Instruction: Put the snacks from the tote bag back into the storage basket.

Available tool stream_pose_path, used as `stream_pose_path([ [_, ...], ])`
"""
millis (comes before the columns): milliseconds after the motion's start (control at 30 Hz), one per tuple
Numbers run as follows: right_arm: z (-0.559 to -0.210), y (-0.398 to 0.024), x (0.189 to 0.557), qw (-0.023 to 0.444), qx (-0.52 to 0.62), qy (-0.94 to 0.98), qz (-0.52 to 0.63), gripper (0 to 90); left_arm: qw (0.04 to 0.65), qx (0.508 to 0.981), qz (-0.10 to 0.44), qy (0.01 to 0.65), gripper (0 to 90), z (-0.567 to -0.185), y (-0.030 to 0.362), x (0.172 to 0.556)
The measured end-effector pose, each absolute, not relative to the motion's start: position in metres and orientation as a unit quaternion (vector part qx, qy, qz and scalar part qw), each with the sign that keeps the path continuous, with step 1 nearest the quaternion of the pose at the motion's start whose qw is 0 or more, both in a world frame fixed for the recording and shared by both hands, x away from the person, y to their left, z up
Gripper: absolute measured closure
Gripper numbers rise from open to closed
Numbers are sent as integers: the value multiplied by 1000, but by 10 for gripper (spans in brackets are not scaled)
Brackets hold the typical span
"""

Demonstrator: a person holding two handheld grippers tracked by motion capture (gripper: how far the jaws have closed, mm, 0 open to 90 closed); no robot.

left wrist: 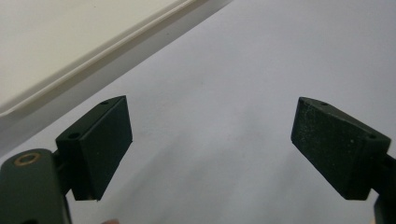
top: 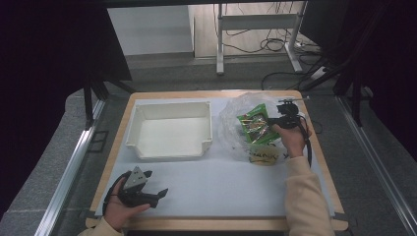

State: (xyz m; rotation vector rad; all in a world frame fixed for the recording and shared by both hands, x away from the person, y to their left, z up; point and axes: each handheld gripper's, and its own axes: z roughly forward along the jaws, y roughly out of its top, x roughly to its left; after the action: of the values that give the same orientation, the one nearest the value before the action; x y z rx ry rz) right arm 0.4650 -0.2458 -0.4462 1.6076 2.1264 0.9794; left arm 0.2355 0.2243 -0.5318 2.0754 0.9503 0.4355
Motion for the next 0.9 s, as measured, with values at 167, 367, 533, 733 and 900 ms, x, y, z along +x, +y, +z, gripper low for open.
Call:
stream_pose_path([
  [167, -440, -251, 461, 153, 561, 731, 357, 900, 398, 819, 172, 375, 126, -532, 224, 236],
  [367, -432, -257, 457, 155, 562, 718, 381, 900, 397, 820, 172, 375, 126, -532, 224, 236],
  [533, -427, -257, 455, 163, 560, 712, 392, 900, 397, 820, 172, 375, 126, -532, 224, 236],
  [733, -424, -258, 453, 172, 559, 705, 401, 900, 395, 821, 171, 375, 125, -532, 224, 236],
  [900, -420, -261, 450, 174, 558, 698, 414, 900, 395, 821, 172, 375, 125, -532, 224, 236],
])
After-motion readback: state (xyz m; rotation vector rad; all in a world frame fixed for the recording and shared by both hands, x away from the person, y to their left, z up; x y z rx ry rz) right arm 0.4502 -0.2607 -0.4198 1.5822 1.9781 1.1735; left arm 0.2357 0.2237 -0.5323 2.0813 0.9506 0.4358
